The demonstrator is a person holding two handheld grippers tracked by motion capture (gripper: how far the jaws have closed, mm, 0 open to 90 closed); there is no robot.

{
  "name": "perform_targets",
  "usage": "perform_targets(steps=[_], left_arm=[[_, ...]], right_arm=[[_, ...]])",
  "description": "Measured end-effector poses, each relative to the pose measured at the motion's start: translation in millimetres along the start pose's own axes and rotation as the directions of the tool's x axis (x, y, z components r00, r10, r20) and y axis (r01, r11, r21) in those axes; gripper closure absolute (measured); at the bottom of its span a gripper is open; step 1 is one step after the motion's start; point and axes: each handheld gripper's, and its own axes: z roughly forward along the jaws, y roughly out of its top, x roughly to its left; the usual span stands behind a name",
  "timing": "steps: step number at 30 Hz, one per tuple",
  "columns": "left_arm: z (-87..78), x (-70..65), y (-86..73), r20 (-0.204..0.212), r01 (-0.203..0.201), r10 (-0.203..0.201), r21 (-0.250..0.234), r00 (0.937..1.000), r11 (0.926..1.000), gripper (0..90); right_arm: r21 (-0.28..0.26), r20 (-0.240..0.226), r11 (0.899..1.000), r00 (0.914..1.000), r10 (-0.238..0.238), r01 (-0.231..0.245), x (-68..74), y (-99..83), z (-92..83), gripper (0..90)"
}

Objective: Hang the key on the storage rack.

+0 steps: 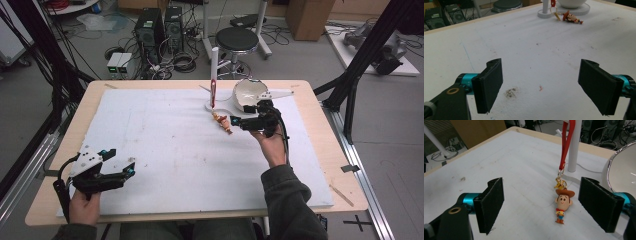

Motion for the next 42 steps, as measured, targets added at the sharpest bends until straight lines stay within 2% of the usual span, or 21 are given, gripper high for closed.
perform_targets(steps=[6,13,24,28,36,42], left_arm=[[-0.1,0.7,0.0,0.004,0.003,-0.003,-0.002,1.0000,1.0000,20.4],[-0.5,0.8,0.0,0.005,0.006,-0.006,0.000,1.0000,1.0000,20.4],[1.1,-0.1,-0.1,0.014,0.007,-0.007,0.006,0.9999,1.0000,20.4],[1.1,-0.1,-0.1,0.014,0.007,-0.007,0.007,0.9999,0.9999,20.4],[1.2,-0.5,-0.3,0.021,0.010,-0.010,0.011,0.9997,0.9999,20.5],[1.0,-0.5,-0.3,0.021,0.008,-0.008,0.013,0.9997,0.9999,20.4]], right_arm=[[0.001,0.003,1.000,1.0000,0.007,-0.007,-0.3,-4.5,-6.0,16.7],[-0.014,0.003,1.000,1.0000,-0.006,0.006,3.3,-6.4,-13.2,14.6],[-0.014,0.023,1.000,0.9997,-0.005,0.006,3.7,-20.3,-23.1,11.9],[-0.002,0.038,1.000,0.9992,-0.014,0.014,5.5,-21.5,-26.5,11.7],[-0.017,0.046,0.999,0.9982,-0.038,0.039,12.6,-22.8,-36.2,11.4],[-0.018,0.051,0.999,0.9977,-0.045,0.046,15.4,-31.0,-41.3,11.3]])
